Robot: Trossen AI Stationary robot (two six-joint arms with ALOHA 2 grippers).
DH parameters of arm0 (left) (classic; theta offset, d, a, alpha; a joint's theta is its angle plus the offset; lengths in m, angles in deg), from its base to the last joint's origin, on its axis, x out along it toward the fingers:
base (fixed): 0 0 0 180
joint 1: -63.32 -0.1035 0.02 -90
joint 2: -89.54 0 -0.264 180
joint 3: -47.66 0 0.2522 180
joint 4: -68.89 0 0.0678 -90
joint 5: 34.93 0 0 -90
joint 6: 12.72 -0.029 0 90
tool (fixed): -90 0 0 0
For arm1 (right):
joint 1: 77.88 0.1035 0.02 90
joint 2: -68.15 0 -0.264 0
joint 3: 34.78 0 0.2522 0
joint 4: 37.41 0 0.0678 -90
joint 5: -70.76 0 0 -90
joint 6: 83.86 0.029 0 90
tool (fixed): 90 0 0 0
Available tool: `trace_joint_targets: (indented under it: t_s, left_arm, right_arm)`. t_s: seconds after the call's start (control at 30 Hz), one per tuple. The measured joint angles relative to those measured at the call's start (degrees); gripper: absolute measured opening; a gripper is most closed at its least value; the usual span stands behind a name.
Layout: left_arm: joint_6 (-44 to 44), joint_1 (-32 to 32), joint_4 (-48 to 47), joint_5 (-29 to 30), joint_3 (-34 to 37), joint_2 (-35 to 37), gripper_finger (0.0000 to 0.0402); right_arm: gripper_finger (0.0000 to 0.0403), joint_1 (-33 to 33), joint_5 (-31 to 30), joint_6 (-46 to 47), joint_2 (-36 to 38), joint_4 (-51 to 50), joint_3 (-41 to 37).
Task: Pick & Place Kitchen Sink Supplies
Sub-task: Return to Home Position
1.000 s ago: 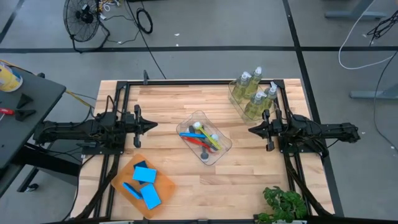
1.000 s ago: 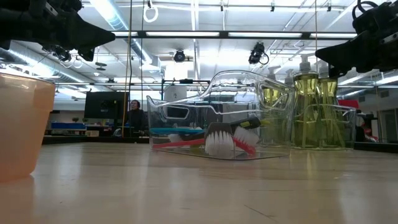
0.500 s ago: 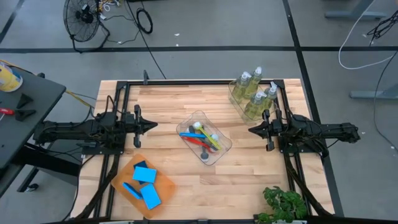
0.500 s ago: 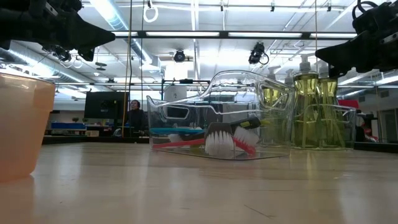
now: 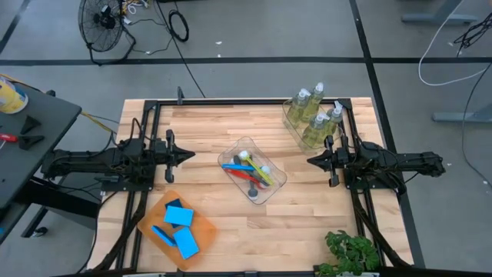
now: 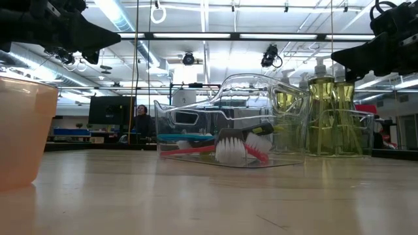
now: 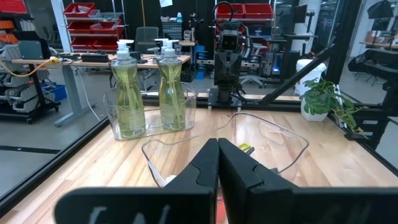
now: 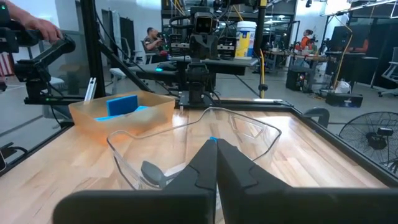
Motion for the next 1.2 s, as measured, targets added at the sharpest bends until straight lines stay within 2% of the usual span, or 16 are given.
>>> trace_joint_targets:
  t_s: [0.37, 0.6, 0.97, 1.2]
  left_arm:
    - [0.5, 0.0, 0.0, -0.3, 0.0, 0.5, 0.0014]
    - [1.9, 0.0, 5.7, -0.3, 4.1, 0.5, 0.0014]
    - [0.0, -0.6, 5.4, 2.1, 10.6, 8.1, 0.0014]
    - [1.5, -0.8, -1.9, 2.9, 10.9, 13.9, 0.0014]
  right_arm:
    - [0.0008, 0.0, 0.0, 0.0, 0.0, 0.0, 0.0]
    - [0.0008, 0.0, 0.0, 0.0, 0.0, 0.0, 0.0]
    - [0.0008, 0.0, 0.0, 0.0, 0.0, 0.0, 0.0]
    - [0.0008, 0.0, 0.0, 0.0, 0.0, 0.0, 0.0]
